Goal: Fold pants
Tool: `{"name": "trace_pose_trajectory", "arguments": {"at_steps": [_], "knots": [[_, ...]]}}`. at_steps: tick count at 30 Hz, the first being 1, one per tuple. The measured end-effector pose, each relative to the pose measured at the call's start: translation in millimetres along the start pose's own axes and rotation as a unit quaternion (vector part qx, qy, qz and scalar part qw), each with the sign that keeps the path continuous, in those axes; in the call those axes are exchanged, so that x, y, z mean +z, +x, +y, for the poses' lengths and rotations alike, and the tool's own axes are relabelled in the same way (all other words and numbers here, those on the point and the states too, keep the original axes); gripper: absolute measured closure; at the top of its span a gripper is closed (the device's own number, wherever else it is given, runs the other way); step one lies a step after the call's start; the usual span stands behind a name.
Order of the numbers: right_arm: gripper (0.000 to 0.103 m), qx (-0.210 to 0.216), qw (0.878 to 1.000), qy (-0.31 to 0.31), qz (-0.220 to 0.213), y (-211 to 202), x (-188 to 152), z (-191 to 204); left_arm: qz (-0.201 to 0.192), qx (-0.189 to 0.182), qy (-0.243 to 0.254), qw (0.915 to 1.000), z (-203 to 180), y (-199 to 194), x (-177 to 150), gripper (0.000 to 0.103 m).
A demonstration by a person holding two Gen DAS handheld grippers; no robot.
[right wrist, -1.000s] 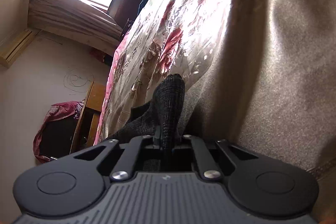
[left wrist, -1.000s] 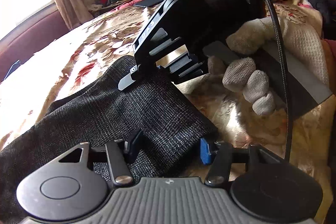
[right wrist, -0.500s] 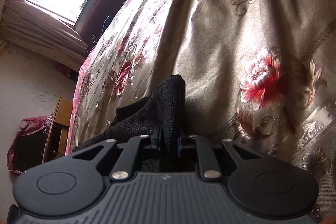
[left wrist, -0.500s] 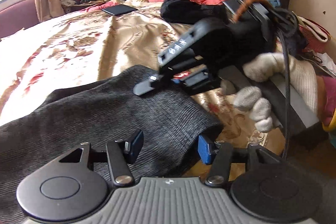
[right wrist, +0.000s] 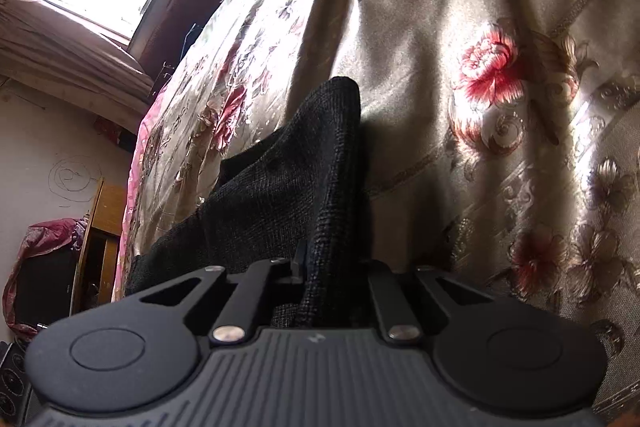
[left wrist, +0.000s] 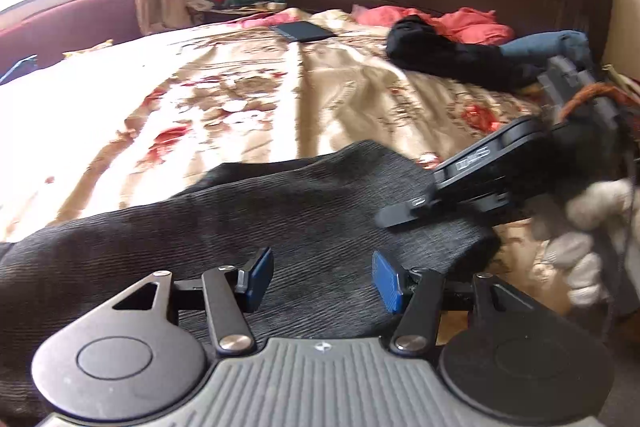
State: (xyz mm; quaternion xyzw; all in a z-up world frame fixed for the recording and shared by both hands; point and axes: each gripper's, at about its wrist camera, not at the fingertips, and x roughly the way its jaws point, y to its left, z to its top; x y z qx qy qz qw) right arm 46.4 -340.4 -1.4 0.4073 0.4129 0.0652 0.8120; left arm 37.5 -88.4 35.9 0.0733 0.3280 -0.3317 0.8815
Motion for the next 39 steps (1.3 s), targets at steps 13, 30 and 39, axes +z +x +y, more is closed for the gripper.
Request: {"name": "trace_pose_trajectory", "arguments": {"at_steps": [13, 30, 39], "knots": [[0.095, -0.047, 0.994, -0.100, -0.020, -11, 3, 97, 0.017, 0.094, -0.046, 0.9944, 69, -11, -35, 0.036], [0.095, -0.077, 0.983, -0.167, -0.003, 24, -7, 177, -0.008, 0.089, -0.097, 0.9913, 107, -27, -55, 0.036], [0.095, -0.077, 0.982, -0.174, 0.005, 49, -13, 193, -0.017, 0.081, -0.109, 0.9906, 114, -33, -58, 0.036]]}}
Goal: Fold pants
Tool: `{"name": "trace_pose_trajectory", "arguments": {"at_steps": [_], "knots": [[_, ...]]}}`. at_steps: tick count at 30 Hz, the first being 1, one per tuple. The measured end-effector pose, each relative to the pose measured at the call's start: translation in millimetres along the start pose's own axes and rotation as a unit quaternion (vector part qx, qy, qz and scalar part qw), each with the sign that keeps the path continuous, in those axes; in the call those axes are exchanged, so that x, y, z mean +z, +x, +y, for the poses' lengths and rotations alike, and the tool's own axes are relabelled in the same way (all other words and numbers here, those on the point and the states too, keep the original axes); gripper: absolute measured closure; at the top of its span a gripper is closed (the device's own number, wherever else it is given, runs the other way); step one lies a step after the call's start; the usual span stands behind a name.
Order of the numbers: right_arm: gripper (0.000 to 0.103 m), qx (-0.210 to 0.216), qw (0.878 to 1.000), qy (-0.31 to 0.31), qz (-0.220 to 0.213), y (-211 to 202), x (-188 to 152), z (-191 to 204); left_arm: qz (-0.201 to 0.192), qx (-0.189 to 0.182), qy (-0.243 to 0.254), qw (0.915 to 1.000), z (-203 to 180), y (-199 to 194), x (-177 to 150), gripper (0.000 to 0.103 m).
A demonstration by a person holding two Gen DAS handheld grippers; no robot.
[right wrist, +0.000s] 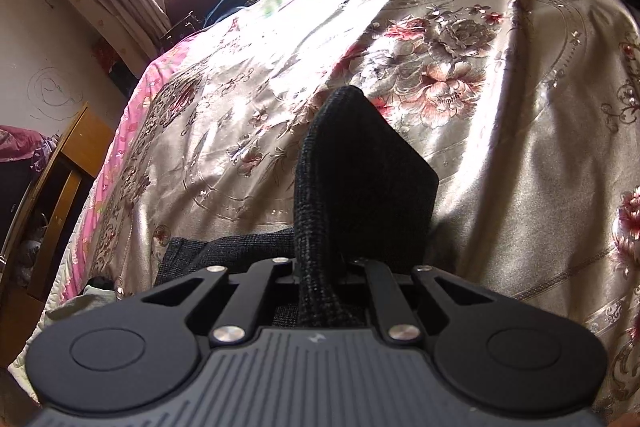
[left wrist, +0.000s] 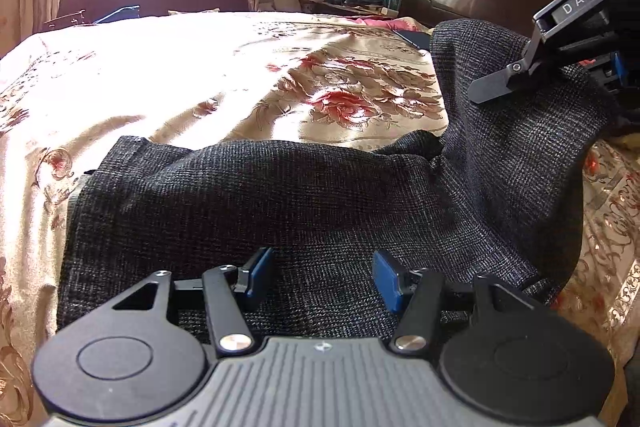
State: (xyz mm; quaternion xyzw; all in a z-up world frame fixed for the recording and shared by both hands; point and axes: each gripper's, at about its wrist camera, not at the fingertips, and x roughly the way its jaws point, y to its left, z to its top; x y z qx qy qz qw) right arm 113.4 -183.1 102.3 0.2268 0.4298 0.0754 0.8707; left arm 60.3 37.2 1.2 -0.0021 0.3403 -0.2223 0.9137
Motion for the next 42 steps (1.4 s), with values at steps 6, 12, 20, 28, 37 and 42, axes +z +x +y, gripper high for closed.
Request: {"name": "trace_pose_trajectory", "arguments": {"at_steps": [6, 12, 20, 28, 37, 42], "knots": [[0.095, 0.003, 1.000, -0.014, 0.006, 10, -4, 15, -0.003, -0.006, -0.008, 0.9999, 6, -2, -2, 0.036], [0.095, 0.007, 1.000, -0.014, 0.009, 21, -4, 26, -0.006, -0.008, -0.013, 0.9999, 10, -4, -3, 0.036], [0.095, 0.015, 0.999, -0.028, 0.016, 36, -5, 46, -0.008, -0.011, -0.021, 0.9997, 15, -6, -4, 0.036], [0.095, 0.018, 0.998, -0.045, 0.030, 54, -11, 65, -0.013, -0.007, -0.037, 0.9992, 22, -11, -5, 0.036], [0.095, 0.016, 0.998, -0.049, 0.048, 74, -16, 83, -0.046, 0.042, -0.084, 0.9945, 48, -52, -18, 0.036], [0.095, 0.008, 0.997, -0.054, 0.056, 85, -18, 99, -0.046, 0.059, -0.103, 0.9919, 53, -52, -21, 0.036]]}}
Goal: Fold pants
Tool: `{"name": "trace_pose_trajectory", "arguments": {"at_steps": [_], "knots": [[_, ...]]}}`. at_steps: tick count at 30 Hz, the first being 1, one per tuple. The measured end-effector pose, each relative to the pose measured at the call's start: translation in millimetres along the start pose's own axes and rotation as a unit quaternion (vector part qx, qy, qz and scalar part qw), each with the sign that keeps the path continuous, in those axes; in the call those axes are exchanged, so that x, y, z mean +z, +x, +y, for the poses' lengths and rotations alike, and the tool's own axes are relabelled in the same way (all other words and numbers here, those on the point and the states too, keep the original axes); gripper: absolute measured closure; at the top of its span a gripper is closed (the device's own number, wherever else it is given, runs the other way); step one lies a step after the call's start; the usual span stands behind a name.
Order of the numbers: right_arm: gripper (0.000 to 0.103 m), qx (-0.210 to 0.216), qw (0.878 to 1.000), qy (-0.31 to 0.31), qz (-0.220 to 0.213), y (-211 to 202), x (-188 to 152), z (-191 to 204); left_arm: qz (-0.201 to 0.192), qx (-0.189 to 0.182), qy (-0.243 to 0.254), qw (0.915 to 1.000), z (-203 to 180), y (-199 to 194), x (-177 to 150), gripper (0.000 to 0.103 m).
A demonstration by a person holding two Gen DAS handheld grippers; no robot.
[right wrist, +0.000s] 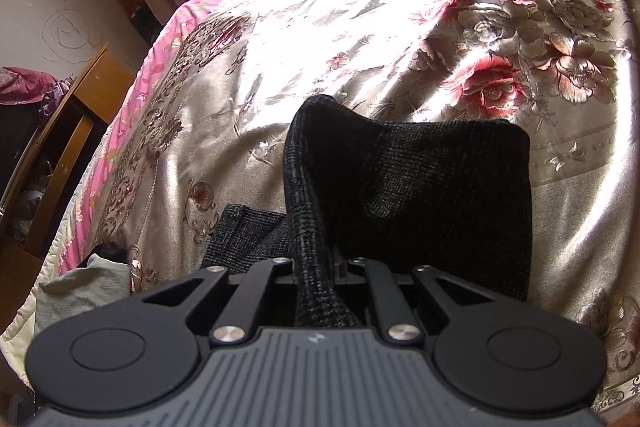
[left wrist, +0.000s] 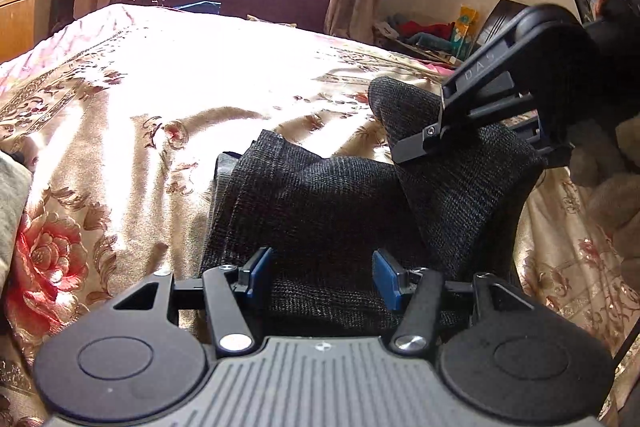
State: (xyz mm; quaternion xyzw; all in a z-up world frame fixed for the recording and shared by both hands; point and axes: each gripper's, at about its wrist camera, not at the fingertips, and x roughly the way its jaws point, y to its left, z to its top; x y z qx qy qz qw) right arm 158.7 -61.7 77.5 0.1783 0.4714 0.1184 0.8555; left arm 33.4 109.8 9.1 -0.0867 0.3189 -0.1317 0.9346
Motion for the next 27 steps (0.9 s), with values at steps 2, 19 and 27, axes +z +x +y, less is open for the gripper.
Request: {"name": "trace_pose_trajectory", "arguments": {"at_steps": [2, 19, 27], "knots": [[0.095, -0.003, 1.000, -0.016, -0.001, 0, -1, 12, -0.003, 0.011, 0.015, 0.9998, -5, -2, -2, 0.036], [0.088, -0.046, 0.993, -0.102, 0.024, 28, -26, 68, -0.045, -0.033, -0.064, 0.9964, 28, -75, -16, 0.034], [0.071, 0.043, 0.995, -0.063, 0.062, 16, -20, 69, -0.037, -0.061, -0.040, 0.9966, 3, -76, -17, 0.030]]}}
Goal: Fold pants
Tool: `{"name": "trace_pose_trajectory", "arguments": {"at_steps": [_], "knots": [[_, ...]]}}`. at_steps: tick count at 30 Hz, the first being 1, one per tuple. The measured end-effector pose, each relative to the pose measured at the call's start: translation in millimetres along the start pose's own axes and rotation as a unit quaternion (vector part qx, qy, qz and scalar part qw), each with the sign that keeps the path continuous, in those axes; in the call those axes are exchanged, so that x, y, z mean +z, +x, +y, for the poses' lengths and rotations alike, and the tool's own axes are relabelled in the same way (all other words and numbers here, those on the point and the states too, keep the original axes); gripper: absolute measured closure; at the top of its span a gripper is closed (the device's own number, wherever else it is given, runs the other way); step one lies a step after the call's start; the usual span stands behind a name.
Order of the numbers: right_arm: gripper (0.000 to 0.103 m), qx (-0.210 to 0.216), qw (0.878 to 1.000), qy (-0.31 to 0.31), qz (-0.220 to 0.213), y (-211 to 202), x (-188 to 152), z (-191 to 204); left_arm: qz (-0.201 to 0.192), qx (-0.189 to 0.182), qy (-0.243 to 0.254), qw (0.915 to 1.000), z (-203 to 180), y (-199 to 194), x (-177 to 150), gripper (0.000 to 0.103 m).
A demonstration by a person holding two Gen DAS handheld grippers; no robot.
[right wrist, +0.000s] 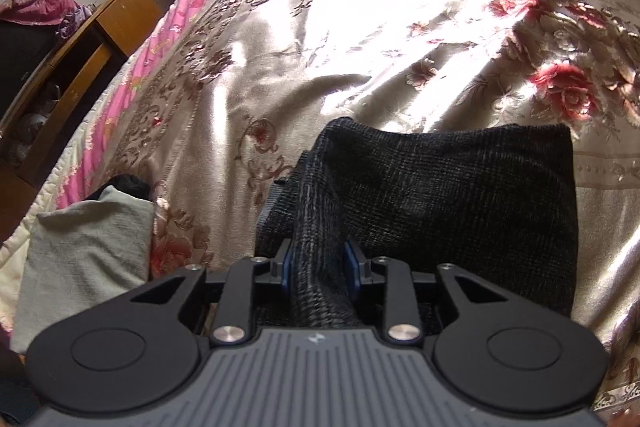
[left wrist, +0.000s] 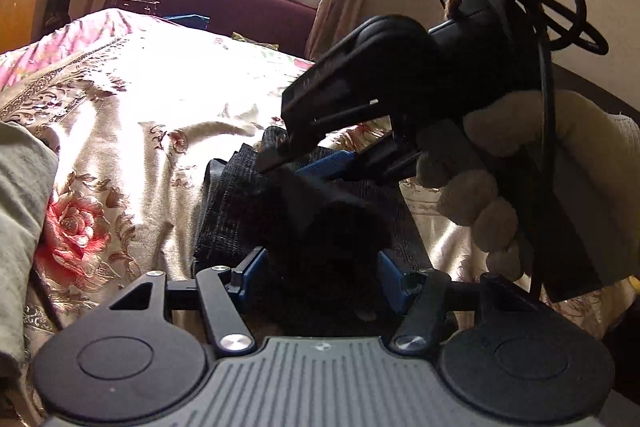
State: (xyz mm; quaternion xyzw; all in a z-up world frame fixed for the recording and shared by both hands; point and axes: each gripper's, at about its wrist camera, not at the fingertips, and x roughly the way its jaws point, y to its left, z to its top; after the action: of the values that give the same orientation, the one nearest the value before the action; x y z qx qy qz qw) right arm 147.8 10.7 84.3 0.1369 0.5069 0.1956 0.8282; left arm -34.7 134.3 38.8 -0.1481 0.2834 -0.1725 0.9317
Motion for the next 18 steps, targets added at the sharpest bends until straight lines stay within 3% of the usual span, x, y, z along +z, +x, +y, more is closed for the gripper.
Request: {"name": "trace_pose_trajectory", "arguments": {"at_steps": [2, 6, 9, 11, 14, 18], "knots": [[0.072, 0.026, 1.000, 0.001, 0.003, -4, 5, 3, 0.001, -0.001, -0.014, 0.9999, -1, 2, -1, 0.025], [0.071, -0.059, 0.995, -0.075, -0.021, 3, 17, 15, 0.019, 0.034, -0.034, 0.9987, 0, 21, 0, 0.025], [0.070, -0.063, 0.996, -0.063, 0.003, 19, 26, 13, 0.019, 0.055, -0.035, 0.9977, 1, 27, 4, 0.024], [0.067, -0.061, 0.996, -0.059, 0.018, 29, 27, 16, 0.011, 0.087, -0.026, 0.9958, 1, 28, 6, 0.024], [0.065, -0.091, 0.992, -0.089, 0.014, 39, 26, 26, -0.002, 0.141, -0.003, 0.9900, 5, 23, 8, 0.024], [0.062, -0.133, 0.983, -0.124, 0.012, 48, 27, 27, 0.007, 0.112, -0.010, 0.9937, 11, 29, 8, 0.024]]}}
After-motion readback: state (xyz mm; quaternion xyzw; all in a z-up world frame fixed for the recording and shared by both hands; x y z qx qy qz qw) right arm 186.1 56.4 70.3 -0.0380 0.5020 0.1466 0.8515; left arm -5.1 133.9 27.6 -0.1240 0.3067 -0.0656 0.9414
